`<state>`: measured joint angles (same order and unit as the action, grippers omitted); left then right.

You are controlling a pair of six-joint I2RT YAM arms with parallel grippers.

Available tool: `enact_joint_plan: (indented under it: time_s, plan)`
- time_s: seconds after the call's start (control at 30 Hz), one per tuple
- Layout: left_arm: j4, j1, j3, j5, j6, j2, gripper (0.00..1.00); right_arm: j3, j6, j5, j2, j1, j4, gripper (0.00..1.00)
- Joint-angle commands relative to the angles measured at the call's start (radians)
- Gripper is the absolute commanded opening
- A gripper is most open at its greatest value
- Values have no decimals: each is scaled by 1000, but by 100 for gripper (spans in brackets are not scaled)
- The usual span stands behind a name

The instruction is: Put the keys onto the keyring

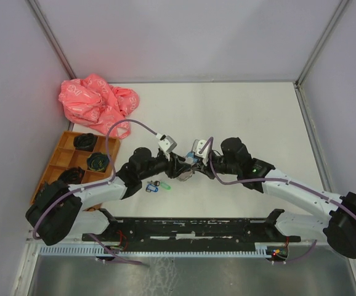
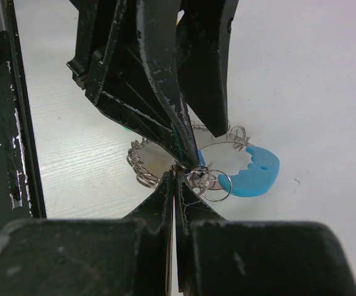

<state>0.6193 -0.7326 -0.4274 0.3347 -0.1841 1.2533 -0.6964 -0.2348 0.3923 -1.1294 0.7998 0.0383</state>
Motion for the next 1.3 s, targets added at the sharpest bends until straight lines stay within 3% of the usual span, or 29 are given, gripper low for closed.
enact_joint_plan:
  time_s: [0.0,0.23,0.53,1.0,1.27]
  plan:
    - [102,1,-51,-20,67,34,48,-65,-61,50,7,-5,-47,1]
    - [149,1,-104,-14,35,116,48,-72,-106,59,19,-21,-31,1]
    - [188,58,-40,19,31,16,48,-45,-68,192,42,-147,-154,1]
    - [277,59,50,292,281,-87,42,-95,-81,397,-46,-201,-181,1]
    - [352,59,78,292,370,-63,40,-96,-97,442,-64,-201,-180,1]
